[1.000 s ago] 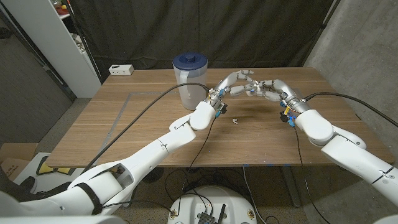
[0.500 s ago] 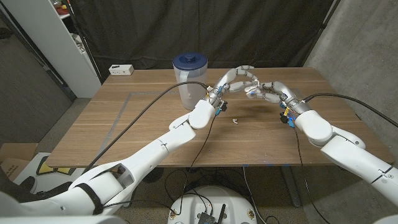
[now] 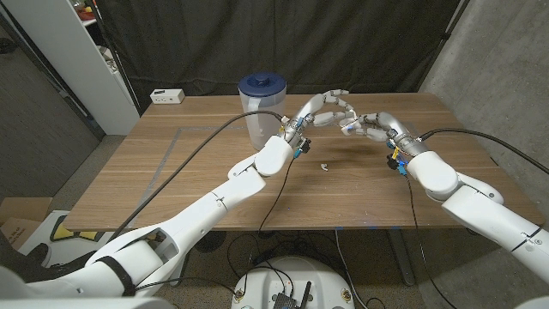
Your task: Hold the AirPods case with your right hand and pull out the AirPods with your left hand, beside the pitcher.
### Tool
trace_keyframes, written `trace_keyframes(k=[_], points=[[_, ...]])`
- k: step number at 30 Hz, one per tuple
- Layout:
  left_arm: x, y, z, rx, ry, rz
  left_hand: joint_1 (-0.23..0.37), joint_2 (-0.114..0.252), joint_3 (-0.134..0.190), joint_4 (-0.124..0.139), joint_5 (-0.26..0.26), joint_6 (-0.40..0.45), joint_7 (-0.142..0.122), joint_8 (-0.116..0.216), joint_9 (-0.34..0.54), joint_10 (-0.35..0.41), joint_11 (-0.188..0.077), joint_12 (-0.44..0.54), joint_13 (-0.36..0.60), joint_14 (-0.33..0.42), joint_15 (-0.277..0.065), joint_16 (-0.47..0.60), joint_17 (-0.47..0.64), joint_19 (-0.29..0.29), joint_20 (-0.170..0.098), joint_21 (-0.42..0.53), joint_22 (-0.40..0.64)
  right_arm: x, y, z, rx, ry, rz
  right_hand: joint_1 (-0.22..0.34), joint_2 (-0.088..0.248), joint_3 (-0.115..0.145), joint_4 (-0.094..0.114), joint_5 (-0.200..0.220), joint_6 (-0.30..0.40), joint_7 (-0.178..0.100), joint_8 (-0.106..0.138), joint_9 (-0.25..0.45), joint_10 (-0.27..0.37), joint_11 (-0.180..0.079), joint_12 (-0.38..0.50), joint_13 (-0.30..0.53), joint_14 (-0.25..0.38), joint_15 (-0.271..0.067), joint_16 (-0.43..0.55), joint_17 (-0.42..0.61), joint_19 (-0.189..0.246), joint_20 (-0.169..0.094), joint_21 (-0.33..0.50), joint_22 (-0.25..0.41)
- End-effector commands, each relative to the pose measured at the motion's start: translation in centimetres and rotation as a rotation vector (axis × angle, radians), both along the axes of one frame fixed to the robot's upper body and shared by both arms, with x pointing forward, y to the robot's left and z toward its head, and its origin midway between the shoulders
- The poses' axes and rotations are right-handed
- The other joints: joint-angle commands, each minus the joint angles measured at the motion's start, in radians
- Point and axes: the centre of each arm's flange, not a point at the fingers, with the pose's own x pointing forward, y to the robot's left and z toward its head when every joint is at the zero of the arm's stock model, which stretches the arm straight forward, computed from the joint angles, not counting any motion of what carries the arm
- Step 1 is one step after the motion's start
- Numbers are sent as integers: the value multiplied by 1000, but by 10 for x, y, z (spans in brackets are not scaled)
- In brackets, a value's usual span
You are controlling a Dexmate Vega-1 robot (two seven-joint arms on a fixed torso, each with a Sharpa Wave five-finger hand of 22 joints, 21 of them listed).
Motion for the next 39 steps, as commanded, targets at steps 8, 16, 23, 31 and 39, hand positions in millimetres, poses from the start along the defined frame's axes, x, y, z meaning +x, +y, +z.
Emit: trace_keyframes(k=[8, 16, 23, 31, 39], points=[[10, 11, 6, 129, 105, 9, 13, -15, 9, 5, 0, 49, -16, 89, 169, -56, 16, -32, -17, -89, 17, -16, -11, -64, 17, -41, -11, 1, -17, 12, 29, -19, -91, 0, 8, 8, 0, 5, 60, -49, 6, 160, -4, -4, -5, 4, -11, -92, -3, 3, -3, 1, 0, 3], [17, 7, 9, 185, 148, 13, 21, -10, 15, 4, 7, 37, -6, 96, 197, -86, 44, -49, -32, -134, 50, -16, -15, -90, 44, -61, -14, 0, -25, 15, 44, -24, -108, -1, 8, 8, 0, 5, 63, -48, 5, 160, -15, -1, -11, 2, -25, -86, -9, 2, -4, 2, -1, 3], [25, -3, 13, 263, 212, 67, 30, -8, 23, 1, 20, 19, 4, 103, 227, -119, 68, -63, -45, -181, 74, -20, -19, -117, 56, -77, -16, 1, -34, 17, 64, -18, -113, -2, 7, 8, 0, 5, 63, -49, 4, 161, -26, 1, -18, 0, -36, -81, -14, 2, -10, 5, -3, 2], [34, -18, 17, 338, 260, 94, 32, -9, 27, 1, 26, 19, 9, 112, 246, -122, 80, -64, -54, -195, 84, -17, -21, -126, 67, -83, -16, 4, -45, 16, 83, -18, -122, -2, 8, 9, 0, 5, 63, -49, 3, 161, -29, -1, -20, -2, -38, -81, -16, 2, -13, 6, -3, 2], [48, -37, 23, 442, 315, 129, 32, -9, 29, 2, 28, 18, 12, 117, 259, -124, 86, -64, -61, -204, 87, -16, -22, -134, 72, -87, -17, 3, -54, 21, 98, -40, -134, -2, 8, 9, 0, 5, 65, -49, 1, 160, -26, 2, -20, -4, -39, -81, -16, 2, -13, 7, -2, 2]])
